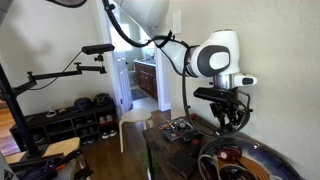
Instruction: Put the torch on the plate on the right
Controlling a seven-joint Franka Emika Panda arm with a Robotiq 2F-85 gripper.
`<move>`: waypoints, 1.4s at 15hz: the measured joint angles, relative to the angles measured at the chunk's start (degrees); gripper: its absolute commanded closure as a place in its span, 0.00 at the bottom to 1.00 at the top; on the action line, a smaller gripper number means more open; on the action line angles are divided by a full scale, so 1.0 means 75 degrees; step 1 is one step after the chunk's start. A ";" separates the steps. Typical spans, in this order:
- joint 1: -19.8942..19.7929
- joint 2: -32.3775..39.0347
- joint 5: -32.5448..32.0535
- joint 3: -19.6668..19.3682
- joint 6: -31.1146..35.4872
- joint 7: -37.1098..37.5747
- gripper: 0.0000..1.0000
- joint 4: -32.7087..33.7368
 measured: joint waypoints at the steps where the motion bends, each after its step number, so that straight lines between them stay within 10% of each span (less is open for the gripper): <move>1: -0.0015 0.0001 0.0000 -0.0082 0.0020 0.0027 0.84 -0.0017; 17: -0.0229 0.0883 -0.0013 -0.0721 0.0809 0.0345 0.84 0.0202; 18: -0.0232 0.0962 -0.0013 -0.0732 0.0809 0.0345 0.43 0.0266; 21: -0.0237 0.1117 -0.0013 -0.0738 0.0809 0.0345 0.22 0.0409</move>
